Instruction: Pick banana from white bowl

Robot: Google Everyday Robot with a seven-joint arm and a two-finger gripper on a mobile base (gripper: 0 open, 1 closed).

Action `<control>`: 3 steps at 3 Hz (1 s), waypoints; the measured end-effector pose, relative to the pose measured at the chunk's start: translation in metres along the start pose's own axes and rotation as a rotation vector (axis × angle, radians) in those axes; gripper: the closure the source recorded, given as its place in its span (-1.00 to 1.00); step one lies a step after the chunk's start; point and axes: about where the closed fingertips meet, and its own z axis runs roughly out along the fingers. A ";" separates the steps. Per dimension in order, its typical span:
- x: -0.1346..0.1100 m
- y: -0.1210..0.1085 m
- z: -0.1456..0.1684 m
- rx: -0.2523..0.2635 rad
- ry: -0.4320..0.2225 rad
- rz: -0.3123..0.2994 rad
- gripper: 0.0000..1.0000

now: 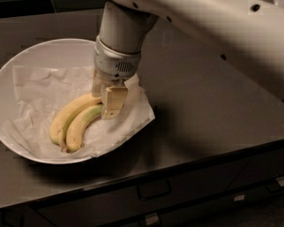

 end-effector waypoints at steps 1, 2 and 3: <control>-0.004 -0.003 0.001 0.000 0.006 -0.012 -0.08; -0.016 0.004 0.022 -0.023 0.006 -0.040 -0.06; -0.014 0.004 0.030 -0.030 0.005 -0.044 -0.06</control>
Offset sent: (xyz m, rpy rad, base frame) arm -0.0012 0.0120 -0.0031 -0.0104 -0.0044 0.0359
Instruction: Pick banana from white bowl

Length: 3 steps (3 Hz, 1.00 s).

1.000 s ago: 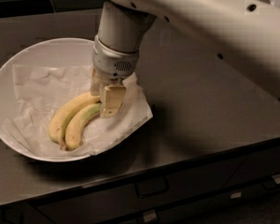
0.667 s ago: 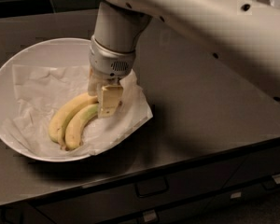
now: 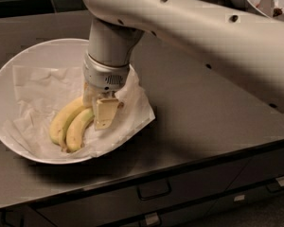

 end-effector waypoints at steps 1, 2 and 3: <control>0.001 -0.002 0.004 -0.001 0.000 -0.009 -0.06; 0.000 -0.004 0.003 -0.002 0.001 -0.014 -0.08; -0.001 -0.005 0.004 -0.007 0.002 -0.022 -0.06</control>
Offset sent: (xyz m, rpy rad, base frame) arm 0.0097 0.0037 -0.0115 -0.0058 -0.0018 0.0329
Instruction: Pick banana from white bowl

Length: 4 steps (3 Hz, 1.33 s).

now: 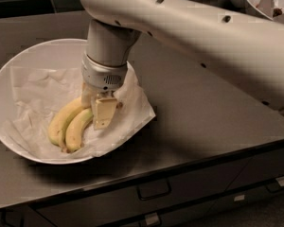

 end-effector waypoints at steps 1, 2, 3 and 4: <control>0.000 0.000 0.001 0.006 0.006 -0.008 -0.08; 0.001 0.001 0.002 0.034 0.015 -0.018 -0.20; 0.002 0.001 0.003 0.042 0.019 -0.020 -0.28; 0.007 0.004 0.010 0.100 0.040 -0.039 -0.18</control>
Offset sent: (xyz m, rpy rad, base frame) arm -0.0004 -0.0085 -0.0209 0.0320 -0.2160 -0.0028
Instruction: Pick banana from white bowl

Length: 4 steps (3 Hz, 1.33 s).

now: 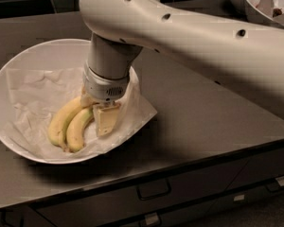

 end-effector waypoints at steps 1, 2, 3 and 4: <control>-0.001 0.000 -0.003 0.003 0.001 -0.001 0.19; -0.001 0.000 -0.003 0.003 0.001 -0.001 0.66; -0.001 0.000 -0.003 0.003 0.001 -0.001 1.00; -0.001 0.000 -0.003 0.003 0.001 -0.001 1.00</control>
Offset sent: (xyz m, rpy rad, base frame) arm 0.0000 -0.0001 0.0026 0.0006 -0.0026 -0.0004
